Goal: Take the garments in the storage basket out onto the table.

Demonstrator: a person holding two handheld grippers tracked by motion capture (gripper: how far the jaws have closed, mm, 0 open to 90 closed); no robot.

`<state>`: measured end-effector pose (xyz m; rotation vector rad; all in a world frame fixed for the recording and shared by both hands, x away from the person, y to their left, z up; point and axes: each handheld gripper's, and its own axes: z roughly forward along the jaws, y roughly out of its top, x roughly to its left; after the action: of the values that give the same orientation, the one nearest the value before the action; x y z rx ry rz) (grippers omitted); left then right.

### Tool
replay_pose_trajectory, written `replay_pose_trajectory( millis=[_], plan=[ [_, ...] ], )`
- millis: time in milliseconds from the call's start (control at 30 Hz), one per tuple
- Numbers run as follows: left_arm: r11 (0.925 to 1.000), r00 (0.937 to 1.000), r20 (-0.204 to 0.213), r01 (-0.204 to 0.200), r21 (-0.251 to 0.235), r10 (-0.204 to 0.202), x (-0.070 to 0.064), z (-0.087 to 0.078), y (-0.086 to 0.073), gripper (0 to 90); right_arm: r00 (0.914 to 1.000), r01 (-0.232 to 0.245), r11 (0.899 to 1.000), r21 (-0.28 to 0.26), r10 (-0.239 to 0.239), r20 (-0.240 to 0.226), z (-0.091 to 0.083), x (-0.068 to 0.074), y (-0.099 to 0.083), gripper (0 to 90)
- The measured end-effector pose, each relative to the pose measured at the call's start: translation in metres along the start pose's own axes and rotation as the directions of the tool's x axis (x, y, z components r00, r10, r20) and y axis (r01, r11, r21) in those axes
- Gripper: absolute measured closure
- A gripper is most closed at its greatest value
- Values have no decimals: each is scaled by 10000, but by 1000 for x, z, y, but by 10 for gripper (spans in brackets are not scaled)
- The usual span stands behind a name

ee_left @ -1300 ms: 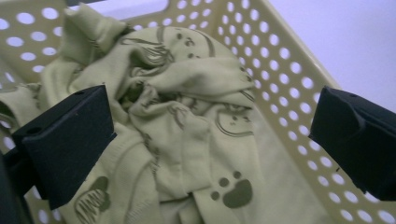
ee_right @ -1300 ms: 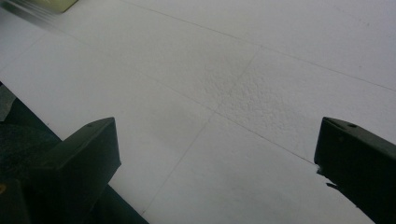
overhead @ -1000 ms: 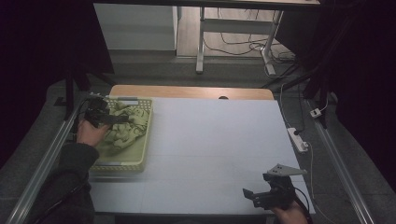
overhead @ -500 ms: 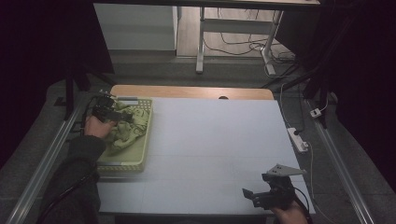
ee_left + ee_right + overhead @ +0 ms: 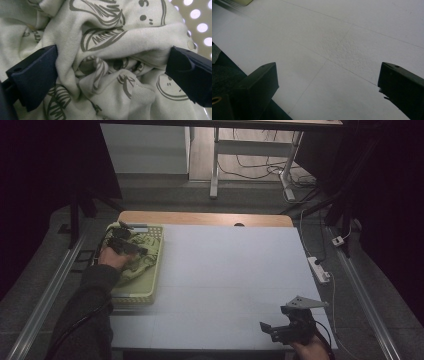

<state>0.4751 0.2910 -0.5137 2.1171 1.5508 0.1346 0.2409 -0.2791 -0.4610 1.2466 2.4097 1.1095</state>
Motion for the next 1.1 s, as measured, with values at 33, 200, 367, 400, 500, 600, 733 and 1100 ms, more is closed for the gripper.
replay_pose_trajectory(
  millis=[33,200,367,400,500,600,733,1100],
  plan=[
    [10000,10000,0,0,0,0,0,0,0,18,10000,0,10000,0,0,0,0,0,0,26],
    [9986,9974,-521,-486,209,497,-5,0,-3,140,10000,45,10000,20,-45,8,0,0,0,26],
    [9925,9823,-1487,-1060,610,1140,-12,-5,-8,583,10000,48,10000,59,-48,11,1,1,0,26],
    [9928,9826,-1477,-1052,576,1127,-12,-5,-8,626,10000,58,10000,74,-58,12,1,1,0,26],
    [9945,9868,-1301,-895,543,959,-11,-7,-9,676,10000,72,9999,75,-73,13,0,1,0,26],
    [9972,9930,-1054,-484,567,542,-9,-9,-8,785,10000,55,10000,65,-56,15,0,1,0,26],
    [9979,9946,-1038,106,643,-39,-8,-12,-5,814,10000,12,10000,37,-12,5,1,0,0,26],
    [9815,9853,1046,1476,-1219,-1351,10,-56,-9,820,10000,-10,10000,51,9,10,1,0,0,26]
  ],
)
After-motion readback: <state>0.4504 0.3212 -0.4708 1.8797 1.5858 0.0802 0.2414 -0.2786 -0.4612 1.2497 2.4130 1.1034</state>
